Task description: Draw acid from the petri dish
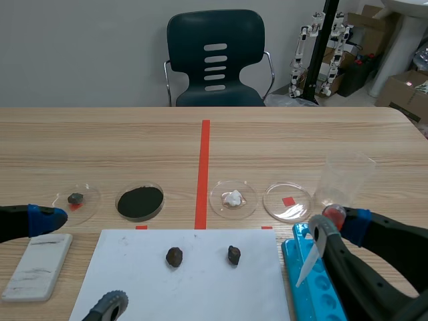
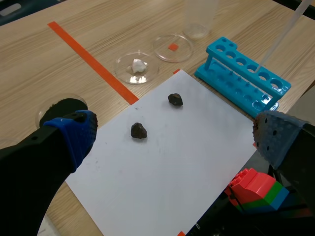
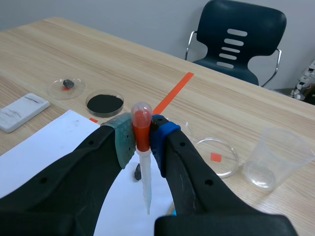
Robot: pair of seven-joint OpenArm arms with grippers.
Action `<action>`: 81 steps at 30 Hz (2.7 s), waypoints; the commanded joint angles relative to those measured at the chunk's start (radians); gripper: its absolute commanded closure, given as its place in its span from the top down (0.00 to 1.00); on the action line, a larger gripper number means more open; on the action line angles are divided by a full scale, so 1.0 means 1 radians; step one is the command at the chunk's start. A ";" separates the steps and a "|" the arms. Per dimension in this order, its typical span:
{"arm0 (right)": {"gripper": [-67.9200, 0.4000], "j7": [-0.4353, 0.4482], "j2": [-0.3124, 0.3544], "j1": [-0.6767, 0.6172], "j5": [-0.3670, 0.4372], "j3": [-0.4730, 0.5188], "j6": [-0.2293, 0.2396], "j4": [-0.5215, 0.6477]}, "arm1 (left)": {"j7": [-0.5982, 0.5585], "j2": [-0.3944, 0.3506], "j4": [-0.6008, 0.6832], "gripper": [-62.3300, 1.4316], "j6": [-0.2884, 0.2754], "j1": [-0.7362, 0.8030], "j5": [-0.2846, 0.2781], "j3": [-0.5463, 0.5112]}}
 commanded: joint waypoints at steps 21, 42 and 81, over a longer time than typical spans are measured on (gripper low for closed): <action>0.12 0.000 0.002 0.056 0.015 0.045 0.032 0.008 | -0.014 0.005 0.011 1.00 -0.001 0.007 -0.010 0.006; 0.12 -0.392 -0.107 0.637 0.173 0.102 0.244 -0.080 | -0.014 0.005 0.011 1.00 0.000 0.007 -0.010 0.006; 0.12 -0.208 -0.344 1.042 0.093 0.092 0.494 -0.769 | -0.014 0.005 0.011 1.00 0.000 0.007 -0.010 0.006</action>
